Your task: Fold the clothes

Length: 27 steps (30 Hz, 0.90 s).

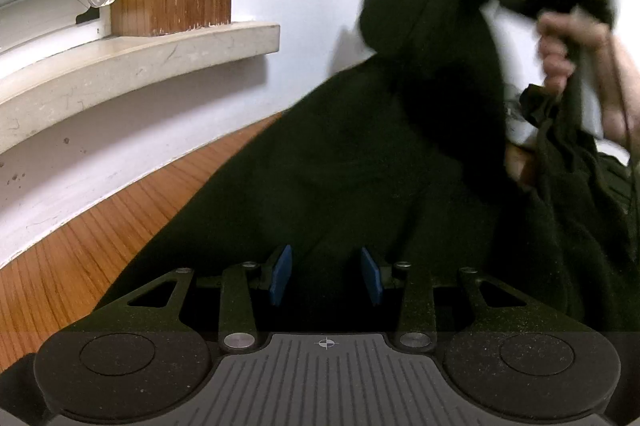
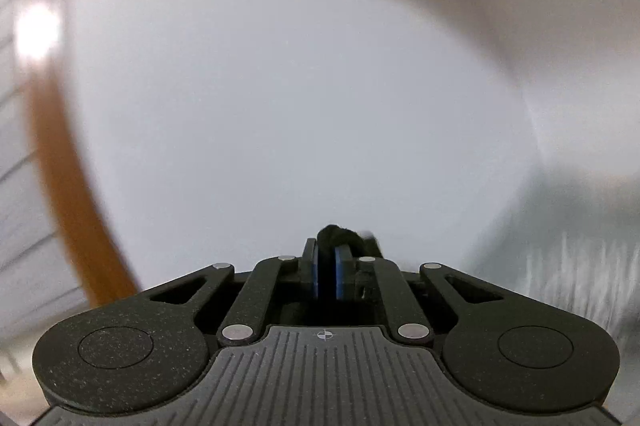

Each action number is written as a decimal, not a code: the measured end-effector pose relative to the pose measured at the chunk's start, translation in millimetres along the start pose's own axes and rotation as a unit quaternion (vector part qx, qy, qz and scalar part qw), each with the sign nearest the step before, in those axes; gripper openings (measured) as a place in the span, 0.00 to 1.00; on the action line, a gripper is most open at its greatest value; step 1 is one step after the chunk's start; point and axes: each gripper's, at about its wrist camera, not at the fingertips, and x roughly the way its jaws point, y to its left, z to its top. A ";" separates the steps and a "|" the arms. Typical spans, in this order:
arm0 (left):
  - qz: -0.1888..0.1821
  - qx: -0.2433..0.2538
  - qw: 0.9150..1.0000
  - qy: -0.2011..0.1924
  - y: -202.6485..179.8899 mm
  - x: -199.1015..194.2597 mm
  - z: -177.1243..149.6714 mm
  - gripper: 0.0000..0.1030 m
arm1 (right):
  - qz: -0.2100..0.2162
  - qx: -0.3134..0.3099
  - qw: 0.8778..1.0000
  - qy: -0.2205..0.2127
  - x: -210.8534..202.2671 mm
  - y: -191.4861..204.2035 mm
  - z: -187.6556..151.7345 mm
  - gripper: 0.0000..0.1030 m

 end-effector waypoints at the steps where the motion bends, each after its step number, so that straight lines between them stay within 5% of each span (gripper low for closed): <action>1: 0.000 0.000 1.000 0.000 -0.1 -0.1 -0.1 0.41 | -0.019 -0.088 0.995 -0.030 -11.6 11.0 4.4 0.08; 3: 0.000 0.001 1.000 0.000 -0.3 -0.3 -0.3 0.42 | -0.075 -0.153 0.985 -0.019 -15.9 9.6 2.9 0.10; 4: 0.001 0.001 1.000 0.000 -0.5 -0.4 -0.4 0.42 | -0.109 -0.147 0.983 0.027 -9.4 -2.5 1.1 0.12; 7: 0.001 0.002 1.000 0.000 -1.3 -0.6 -0.5 0.42 | -0.195 -0.051 0.968 0.151 6.4 -58.0 -15.7 0.12; 8: 0.001 0.003 1.000 0.000 -1.6 -0.7 -0.5 0.42 | -0.198 -0.019 0.968 0.152 1.7 -72.3 -20.5 0.11; 11: 0.001 0.003 1.000 0.000 -2.1 -0.9 -0.9 0.42 | -0.202 0.061 0.967 0.143 -8.8 -98.9 -27.0 0.09; 15: 0.001 0.003 1.000 -0.001 -2.5 -1.0 -1.3 0.42 | -0.191 0.064 0.973 0.115 -9.0 -90.1 -13.5 0.09; 18: 0.001 0.002 1.000 -0.002 -2.3 0.0 -1.2 0.42 | -0.165 0.041 0.982 0.080 -7.8 -64.9 1.8 0.09; 21: 0.006 0.000 1.000 -0.001 -1.2 -2.6 -3.2 0.41 | -0.096 0.006 0.995 0.013 -20.7 -30.1 19.2 0.09; 24: 0.013 -0.002 1.000 0.004 2.7 -10.9 -9.7 0.41 | -0.064 -0.021 0.997 -0.031 -32.7 -6.9 34.2 0.09; 27: 0.025 0.001 1.000 0.005 14.3 -26.0 -20.3 0.42 | -0.051 -0.053 0.997 -0.022 -39.7 -1.9 33.8 0.09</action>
